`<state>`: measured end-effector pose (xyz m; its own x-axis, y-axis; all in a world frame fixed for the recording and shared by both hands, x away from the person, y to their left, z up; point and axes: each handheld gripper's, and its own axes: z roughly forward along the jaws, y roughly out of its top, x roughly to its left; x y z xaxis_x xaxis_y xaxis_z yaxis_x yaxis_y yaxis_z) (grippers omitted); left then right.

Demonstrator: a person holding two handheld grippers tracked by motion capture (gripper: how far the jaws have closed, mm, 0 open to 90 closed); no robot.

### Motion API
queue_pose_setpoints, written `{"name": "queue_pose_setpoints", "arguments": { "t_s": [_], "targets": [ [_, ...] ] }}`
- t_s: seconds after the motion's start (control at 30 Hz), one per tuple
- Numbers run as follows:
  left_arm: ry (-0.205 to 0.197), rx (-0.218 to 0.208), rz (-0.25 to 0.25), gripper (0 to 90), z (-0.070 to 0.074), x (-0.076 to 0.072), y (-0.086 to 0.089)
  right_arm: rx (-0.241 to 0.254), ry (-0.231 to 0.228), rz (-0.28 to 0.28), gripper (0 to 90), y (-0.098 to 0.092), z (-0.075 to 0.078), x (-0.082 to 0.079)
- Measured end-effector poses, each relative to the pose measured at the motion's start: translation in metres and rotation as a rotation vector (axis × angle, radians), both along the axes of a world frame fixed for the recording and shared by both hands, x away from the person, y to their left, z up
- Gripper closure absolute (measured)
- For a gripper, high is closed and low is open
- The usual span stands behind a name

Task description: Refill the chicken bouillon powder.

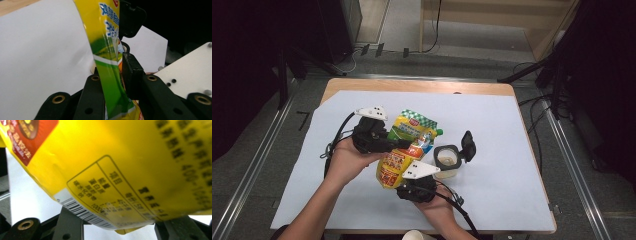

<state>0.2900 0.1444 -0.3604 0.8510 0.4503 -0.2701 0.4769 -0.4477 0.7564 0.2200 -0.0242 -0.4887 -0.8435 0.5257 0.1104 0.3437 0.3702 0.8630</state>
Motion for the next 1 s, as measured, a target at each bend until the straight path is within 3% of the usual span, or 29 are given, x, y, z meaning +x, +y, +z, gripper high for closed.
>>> {"name": "queue_pose_setpoints", "arguments": {
  "t_s": [0.27,0.5,0.7,1.0],
  "targets": [
    [0.009,-0.010,0.008,79.4,-0.003,0.001,-0.009,0.009,-0.008,0.016,59.7,-0.001,0.006,-0.007],
    [0.078,-0.008,0.036,78.7,-0.004,0.005,-0.017,0.025,0.000,0.029,59.4,-0.002,0.010,-0.012],
    [0.086,0.018,0.027,76.9,-0.006,0.005,-0.024,0.017,-0.013,0.042,58.7,0.000,0.012,-0.018],
    [0.116,0.022,0.012,71.2,-0.009,0.005,-0.031,0.043,0.008,0.071,57.2,0.002,0.015,-0.023]
  ]
}}
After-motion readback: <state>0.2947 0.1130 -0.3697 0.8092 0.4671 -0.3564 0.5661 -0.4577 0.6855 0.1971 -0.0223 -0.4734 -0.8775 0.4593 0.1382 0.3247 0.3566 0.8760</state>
